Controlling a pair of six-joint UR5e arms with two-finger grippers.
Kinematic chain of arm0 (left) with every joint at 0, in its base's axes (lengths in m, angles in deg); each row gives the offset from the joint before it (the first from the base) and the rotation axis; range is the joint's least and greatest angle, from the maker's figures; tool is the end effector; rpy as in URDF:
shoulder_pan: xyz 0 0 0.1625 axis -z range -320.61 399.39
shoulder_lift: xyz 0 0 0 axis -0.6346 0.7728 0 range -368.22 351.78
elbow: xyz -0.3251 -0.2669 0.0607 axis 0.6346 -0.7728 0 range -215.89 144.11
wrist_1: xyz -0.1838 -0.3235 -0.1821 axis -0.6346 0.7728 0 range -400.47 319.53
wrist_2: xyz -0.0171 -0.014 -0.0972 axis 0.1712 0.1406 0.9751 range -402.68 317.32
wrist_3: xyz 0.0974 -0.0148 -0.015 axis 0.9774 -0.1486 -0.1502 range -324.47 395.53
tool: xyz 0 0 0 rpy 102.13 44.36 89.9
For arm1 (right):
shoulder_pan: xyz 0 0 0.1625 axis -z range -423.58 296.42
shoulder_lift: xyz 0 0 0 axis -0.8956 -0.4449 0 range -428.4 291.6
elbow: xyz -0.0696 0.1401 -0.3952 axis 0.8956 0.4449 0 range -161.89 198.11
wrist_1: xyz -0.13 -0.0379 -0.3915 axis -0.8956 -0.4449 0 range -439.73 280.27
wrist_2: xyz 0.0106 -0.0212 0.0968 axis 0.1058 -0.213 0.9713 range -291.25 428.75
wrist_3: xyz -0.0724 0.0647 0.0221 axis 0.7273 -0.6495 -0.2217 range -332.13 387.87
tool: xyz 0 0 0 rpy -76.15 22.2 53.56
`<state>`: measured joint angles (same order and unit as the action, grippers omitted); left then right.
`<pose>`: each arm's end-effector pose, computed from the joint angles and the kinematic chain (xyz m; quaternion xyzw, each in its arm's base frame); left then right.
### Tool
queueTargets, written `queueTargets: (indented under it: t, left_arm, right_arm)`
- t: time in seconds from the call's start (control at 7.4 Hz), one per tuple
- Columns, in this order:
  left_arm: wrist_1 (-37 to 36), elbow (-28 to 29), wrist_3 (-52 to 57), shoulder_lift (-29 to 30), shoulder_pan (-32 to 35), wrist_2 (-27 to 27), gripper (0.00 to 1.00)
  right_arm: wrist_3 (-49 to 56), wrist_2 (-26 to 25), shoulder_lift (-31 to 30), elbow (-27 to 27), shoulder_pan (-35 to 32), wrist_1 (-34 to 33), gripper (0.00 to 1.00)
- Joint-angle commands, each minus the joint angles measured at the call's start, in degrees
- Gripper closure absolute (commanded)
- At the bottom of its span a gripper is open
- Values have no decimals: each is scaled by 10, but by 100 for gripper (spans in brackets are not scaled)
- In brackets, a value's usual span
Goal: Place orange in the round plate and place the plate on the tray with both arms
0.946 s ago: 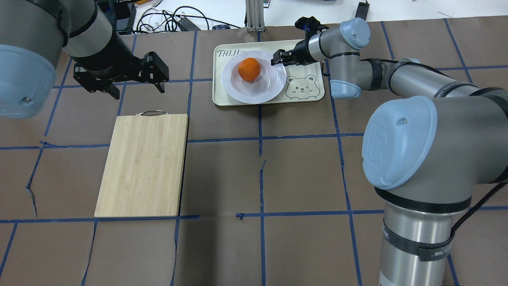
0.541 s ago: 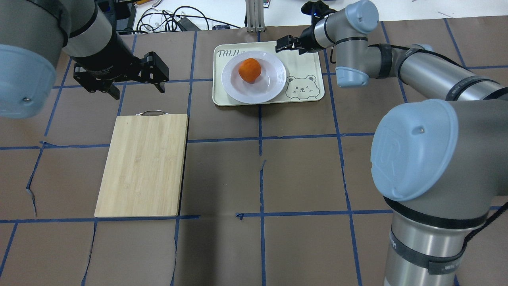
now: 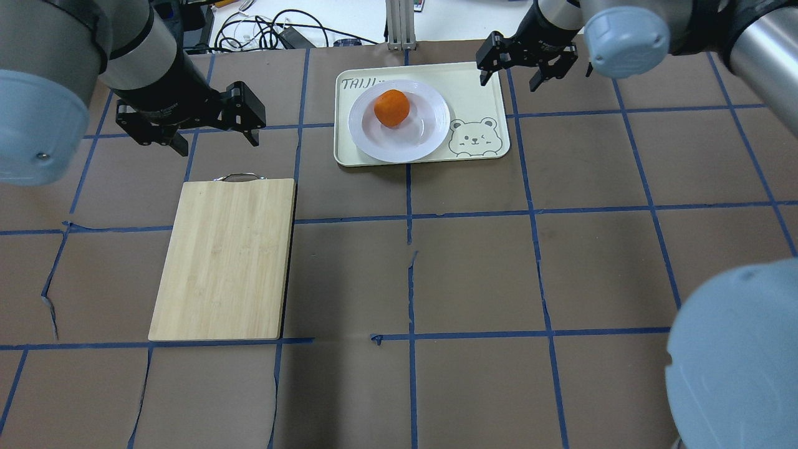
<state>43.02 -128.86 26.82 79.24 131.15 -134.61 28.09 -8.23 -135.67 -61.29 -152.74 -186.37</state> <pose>-0.1447 -0.4788 0.4956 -0.0614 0.9966 -0.0544 0.0119 0.1460 -0.6570 0.3832 0.0009 0.9928 -0.0401 0.1129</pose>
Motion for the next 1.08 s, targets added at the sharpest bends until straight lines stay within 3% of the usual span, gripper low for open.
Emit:
queueTargets:
  t: [0.0, 0.27, 0.54, 0.95]
  left_arm:
    - [0, 0, 0, 0, 0, 0, 0]
    - [1, 0, 1, -1, -1, 0, 0]
    - [1, 1, 1, -1, 0, 0, 0]
    - [23, 7, 65, 1, 1, -4, 0]
  right_arm:
    - [-6, -56, -88, -1, 0, 195, 0]
    - [-7, -77, -136, -1, 0, 268, 0]
    - [-8, -106, -150, -1, 1, 274, 0]
    - [-1, -109, -151, -1, 1, 291, 0]
